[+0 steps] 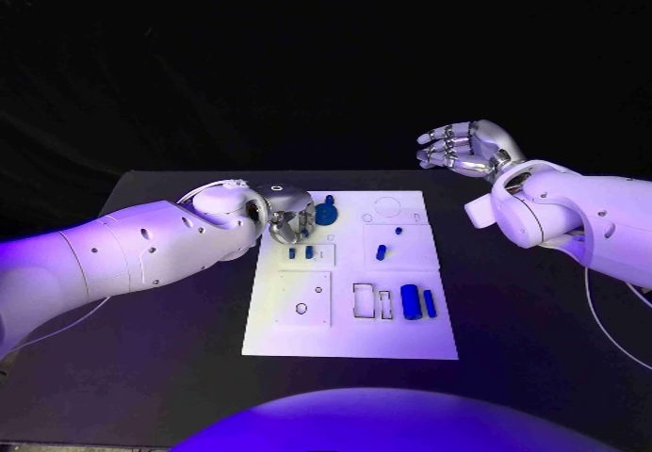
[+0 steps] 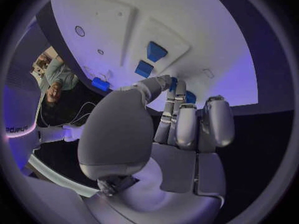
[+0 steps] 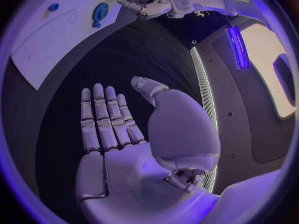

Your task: Assemble the parts on the task board

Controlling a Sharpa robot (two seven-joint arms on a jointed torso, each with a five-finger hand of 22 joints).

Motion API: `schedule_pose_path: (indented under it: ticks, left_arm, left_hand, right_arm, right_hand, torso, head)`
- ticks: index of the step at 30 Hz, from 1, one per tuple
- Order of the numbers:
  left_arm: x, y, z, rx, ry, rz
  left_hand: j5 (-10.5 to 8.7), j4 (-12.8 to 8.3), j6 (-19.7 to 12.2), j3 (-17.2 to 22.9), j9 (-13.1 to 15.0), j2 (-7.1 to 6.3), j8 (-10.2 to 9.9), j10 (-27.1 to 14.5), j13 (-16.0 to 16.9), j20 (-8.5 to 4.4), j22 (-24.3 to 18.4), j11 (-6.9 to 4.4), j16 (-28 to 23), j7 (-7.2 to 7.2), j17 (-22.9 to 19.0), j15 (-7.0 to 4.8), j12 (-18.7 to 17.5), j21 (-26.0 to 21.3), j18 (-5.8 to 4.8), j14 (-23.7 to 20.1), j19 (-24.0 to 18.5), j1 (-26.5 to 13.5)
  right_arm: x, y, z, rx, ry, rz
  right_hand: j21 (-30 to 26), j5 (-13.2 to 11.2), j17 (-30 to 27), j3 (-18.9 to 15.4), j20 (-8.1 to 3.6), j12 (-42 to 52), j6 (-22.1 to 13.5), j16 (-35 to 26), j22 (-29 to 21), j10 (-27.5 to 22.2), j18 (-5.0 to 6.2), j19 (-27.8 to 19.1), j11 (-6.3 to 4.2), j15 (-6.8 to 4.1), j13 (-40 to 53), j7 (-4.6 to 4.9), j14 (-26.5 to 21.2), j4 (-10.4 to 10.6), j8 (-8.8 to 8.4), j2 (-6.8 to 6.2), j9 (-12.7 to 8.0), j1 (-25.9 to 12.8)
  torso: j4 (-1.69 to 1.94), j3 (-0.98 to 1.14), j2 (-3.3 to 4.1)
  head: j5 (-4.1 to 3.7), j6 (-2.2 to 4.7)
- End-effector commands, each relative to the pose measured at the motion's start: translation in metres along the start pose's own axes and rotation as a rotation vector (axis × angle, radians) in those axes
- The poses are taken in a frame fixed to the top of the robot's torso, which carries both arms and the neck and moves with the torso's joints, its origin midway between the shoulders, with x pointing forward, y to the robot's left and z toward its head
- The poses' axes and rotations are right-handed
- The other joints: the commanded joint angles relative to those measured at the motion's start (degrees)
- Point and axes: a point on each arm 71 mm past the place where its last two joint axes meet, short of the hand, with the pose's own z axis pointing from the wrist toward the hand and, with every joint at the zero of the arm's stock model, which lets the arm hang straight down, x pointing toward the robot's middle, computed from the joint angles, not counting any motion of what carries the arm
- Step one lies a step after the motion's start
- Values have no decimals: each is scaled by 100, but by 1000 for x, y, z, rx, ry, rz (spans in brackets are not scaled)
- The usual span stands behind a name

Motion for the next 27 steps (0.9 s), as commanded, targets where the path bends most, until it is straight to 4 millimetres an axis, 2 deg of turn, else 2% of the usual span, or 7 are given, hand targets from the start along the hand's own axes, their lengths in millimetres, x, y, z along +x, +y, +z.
schedule_pose_path:
  ticks: [1, 6, 10, 14, 27]
  left_arm:
    - [0, 0, 0, 2, -10, -7]
    - [1, 1, 0, -3, -4, -9]
    - [1, 2, 0, -11, 5, -10]
    - [2, 4, -1, -17, 8, -10]
    - [1, 8, -4, -27, -3, -10]
  left_hand:
    - [-10, -2, -42, -38, -10, 5, -42, 40, 16, 7, -11, 5, -39, -3, -9, 3, -54, -9, -96, -26, -7, -77]
    - [-7, 19, -218, -42, -48, -17, -166, -29, 13, 18, -36, 38, -26, 34, 28, 29, -134, -34, -93, -23, -20, -118]
    - [1, 85, -538, -54, -138, -128, -382, -187, -36, 64, -113, 106, -60, 99, -65, 89, -309, -104, -77, -68, -64, -235]
    - [6, 121, -665, -70, -185, -201, -474, -285, -70, 94, -141, 148, -71, 135, -108, 119, -423, -133, -71, -92, -81, -291]
    - [12, 131, -685, -79, -198, -232, -495, -324, -81, 109, -174, 165, -79, 145, -137, 134, -469, -161, -63, -105, -97, -306]
  right_arm:
    - [2, 1, 0, -14, 17, -3]
    - [2, 0, 0, -13, 18, -2]
    - [2, 0, 0, -12, 17, -3]
    - [1, 0, 0, -11, 16, -3]
    - [1, -2, -1, -7, 18, -5]
  right_hand:
    - [-39, 23, -7, -16, 27, 35, -40, -25, -6, -48, 64, 7, -11, 38, -6, 393, 13, -7, -11, 45, -6, -18]
    - [-45, 25, -8, -26, 27, 47, -42, -31, -21, -54, 64, 12, -10, 39, -24, 394, 13, -5, -9, 51, -14, -17]
    - [-45, 25, -8, -26, 27, 47, -42, -31, -21, -54, 64, 12, -10, 39, -24, 394, 13, -5, -9, 51, -14, -17]
    - [-45, 25, -8, -26, 27, 47, -42, -31, -21, -54, 64, 12, -10, 39, -24, 394, 13, -5, -9, 51, -14, -17]
    - [-46, 23, -9, -31, 28, 49, -45, -34, -26, -58, 63, 14, -9, 39, -30, 396, 11, -5, -10, 49, -16, -17]
  torso:
    - [-5, 0, 4]
    - [-12, 2, 5]
    - [-13, 4, 4]
    - [-14, 5, 8]
    - [-15, 6, 10]
  head:
    - [4, 1]
    - [11, 1]
    - [12, 1]
    - [6, 1]
    - [13, 1]
